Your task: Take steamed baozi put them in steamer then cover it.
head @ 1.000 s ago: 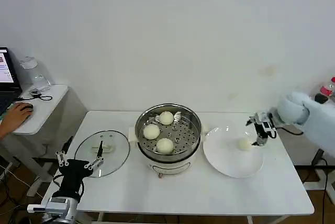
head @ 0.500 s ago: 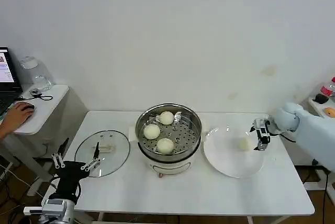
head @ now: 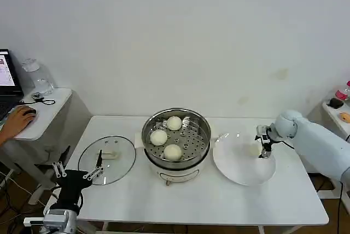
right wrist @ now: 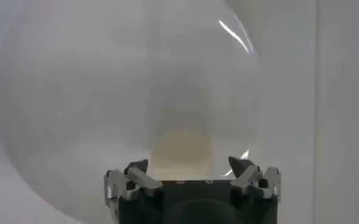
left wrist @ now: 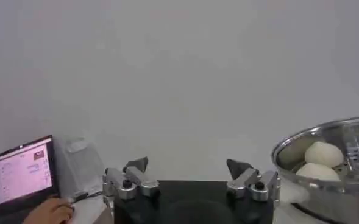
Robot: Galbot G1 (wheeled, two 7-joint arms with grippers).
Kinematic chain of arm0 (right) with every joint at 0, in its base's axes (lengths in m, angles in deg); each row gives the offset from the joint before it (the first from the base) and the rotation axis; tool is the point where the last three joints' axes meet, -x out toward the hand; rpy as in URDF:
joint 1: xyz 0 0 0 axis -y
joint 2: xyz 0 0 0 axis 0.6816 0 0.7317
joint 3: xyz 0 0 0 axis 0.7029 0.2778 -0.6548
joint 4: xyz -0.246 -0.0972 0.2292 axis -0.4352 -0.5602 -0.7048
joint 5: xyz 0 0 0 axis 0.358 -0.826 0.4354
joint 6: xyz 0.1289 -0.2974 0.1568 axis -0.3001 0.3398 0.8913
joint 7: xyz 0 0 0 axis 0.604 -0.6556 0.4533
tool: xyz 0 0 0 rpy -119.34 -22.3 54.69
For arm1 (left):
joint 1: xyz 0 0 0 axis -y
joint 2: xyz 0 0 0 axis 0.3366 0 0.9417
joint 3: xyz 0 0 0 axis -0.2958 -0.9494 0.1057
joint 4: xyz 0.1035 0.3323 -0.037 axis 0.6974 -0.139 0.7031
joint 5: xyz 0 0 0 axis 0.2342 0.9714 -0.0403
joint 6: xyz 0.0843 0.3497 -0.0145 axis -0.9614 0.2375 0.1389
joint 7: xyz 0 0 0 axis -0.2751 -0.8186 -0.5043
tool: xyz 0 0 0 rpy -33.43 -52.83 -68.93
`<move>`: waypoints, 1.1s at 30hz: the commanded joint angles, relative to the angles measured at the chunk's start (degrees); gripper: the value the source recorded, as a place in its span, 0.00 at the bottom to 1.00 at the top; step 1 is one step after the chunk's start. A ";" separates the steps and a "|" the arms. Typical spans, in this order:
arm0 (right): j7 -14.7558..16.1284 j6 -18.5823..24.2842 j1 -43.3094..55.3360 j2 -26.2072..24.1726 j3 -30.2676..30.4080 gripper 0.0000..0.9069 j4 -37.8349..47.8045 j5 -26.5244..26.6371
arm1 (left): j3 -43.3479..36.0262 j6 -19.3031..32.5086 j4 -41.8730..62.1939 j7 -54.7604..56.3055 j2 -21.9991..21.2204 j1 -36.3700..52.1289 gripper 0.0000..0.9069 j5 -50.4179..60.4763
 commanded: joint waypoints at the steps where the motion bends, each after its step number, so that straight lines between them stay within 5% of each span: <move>1: 0.20 0.78 -1.02 3.01 -1.50 0.99 4.93 -2.07 | 0.01 0.03 -0.03 0.02 0.00 0.02 1.00 -0.03; 14: 1.02 0.87 -0.84 3.12 -1.82 0.70 4.95 -2.50 | 0.31 0.09 -0.12 0.06 -0.04 -0.10 1.00 -0.18; 23: 3.30 -1.53 6.24 -2.25 1.96 0.70 -4.14 2.56 | 0.20 0.03 0.17 0.12 0.32 0.25 1.00 -0.20; 33: 2.58 -6.47 27.50 -8.08 15.68 0.71 -20.51 15.04 | -1.09 -0.11 0.75 0.34 0.42 1.88 1.00 0.19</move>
